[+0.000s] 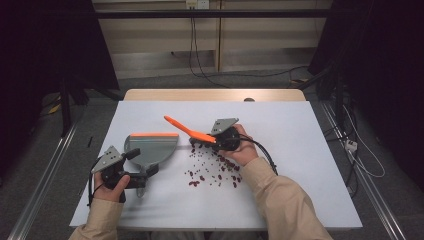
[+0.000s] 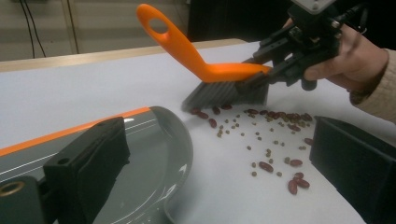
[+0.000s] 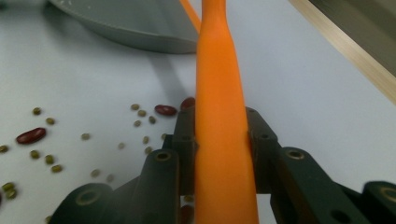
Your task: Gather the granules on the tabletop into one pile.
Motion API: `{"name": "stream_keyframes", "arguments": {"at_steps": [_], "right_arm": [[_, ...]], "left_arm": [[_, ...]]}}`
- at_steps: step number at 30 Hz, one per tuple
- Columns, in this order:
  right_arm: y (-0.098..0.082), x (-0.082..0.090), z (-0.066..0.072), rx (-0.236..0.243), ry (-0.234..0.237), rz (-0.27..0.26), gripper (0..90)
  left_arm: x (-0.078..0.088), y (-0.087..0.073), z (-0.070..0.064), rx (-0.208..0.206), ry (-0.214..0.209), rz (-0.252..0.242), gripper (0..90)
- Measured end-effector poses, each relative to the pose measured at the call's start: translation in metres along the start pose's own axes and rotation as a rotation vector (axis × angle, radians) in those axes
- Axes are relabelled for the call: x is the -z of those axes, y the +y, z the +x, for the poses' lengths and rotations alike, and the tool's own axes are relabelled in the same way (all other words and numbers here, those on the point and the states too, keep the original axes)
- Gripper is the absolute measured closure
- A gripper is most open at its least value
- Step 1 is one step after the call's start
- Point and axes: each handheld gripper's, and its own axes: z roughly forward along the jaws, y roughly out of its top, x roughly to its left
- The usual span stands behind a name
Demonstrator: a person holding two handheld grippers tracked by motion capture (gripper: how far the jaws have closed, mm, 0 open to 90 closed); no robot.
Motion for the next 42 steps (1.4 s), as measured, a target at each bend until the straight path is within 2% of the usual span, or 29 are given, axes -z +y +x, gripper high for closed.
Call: {"name": "stream_keyframes", "arguments": {"at_steps": [8, 15, 20, 22, 25, 30, 37, 40, 42], "right_arm": [[-0.006, 0.016, 0.019, 0.038, 0.023, 0.007, 70.9], [-0.011, 0.026, 0.030, 0.039, 0.040, 0.001, 70.9], [-0.012, 0.032, 0.032, 0.032, 0.054, -0.007, 71.1], [-0.010, 0.035, 0.031, 0.042, 0.035, -0.007, 71.0], [-0.006, 0.039, 0.023, 0.021, 0.022, -0.040, 71.1], [0.002, 0.028, 0.008, 0.017, -0.002, -0.046, 71.0], [0.008, 0.000, -0.008, 0.018, -0.027, -0.062, 71.0], [0.009, -0.009, -0.008, 0.041, -0.016, -0.041, 71.0], [0.008, -0.013, -0.004, 0.039, 0.025, -0.034, 71.1]], "left_arm": [[0.002, 0.000, -0.001, -0.003, 0.004, -0.001, 4.4], [0.001, 0.001, -0.002, -0.006, 0.001, -0.003, 4.4], [0.001, 0.001, -0.003, -0.009, -0.002, -0.003, 4.4], [0.001, 0.001, -0.003, -0.010, -0.001, -0.004, 4.4], [0.001, 0.001, -0.002, -0.010, 0.001, -0.001, 4.4], [0.001, 0.001, -0.002, -0.011, 0.002, 0.000, 4.4], [0.001, 0.001, 0.000, -0.003, 0.006, 0.000, 4.4], [0.001, 0.001, 0.002, -0.001, 0.008, -0.002, 4.4], [0.001, 0.000, 0.002, 0.004, 0.008, -0.003, 4.4]]}}
